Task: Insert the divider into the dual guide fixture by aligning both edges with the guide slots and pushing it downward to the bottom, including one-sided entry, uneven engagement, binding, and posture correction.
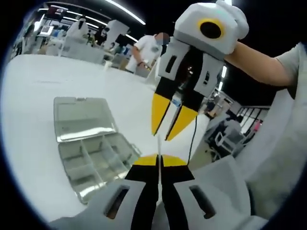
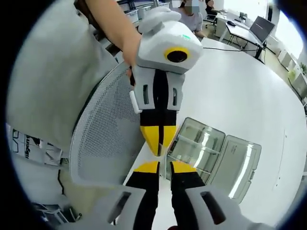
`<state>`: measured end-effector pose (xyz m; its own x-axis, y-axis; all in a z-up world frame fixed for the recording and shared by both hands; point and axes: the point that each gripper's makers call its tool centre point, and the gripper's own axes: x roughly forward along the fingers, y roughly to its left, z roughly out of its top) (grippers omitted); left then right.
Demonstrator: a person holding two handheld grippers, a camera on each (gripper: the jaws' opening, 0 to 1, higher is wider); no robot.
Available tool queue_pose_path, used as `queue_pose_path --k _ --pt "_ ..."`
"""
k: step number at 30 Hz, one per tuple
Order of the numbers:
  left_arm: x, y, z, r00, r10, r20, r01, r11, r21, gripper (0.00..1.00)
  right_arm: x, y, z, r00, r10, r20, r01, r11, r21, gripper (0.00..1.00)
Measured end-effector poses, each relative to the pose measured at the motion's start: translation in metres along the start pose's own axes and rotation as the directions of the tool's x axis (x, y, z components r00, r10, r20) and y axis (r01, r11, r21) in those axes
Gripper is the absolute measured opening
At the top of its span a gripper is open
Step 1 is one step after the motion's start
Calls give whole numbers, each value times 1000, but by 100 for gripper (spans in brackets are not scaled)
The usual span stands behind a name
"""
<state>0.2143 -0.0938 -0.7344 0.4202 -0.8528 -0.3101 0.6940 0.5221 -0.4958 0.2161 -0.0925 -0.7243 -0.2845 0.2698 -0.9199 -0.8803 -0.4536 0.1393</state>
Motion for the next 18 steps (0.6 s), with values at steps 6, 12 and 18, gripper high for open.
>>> queue_pose_path --k 6,12,18 --pt "-1 -2 2 1000 -6 3 6 999 36 0 4 2 -2 1000 16 -4 -16 1000 10 1" --pt "-1 -3 4 1000 -8 9 7 998 67 0 7 3 -3 1000 24 -5 -24 1000 9 0" --pt "-1 -4 3 1000 -10 1 10 994 105 0 9 5 -2 999 35 1 -35 999 16 0"
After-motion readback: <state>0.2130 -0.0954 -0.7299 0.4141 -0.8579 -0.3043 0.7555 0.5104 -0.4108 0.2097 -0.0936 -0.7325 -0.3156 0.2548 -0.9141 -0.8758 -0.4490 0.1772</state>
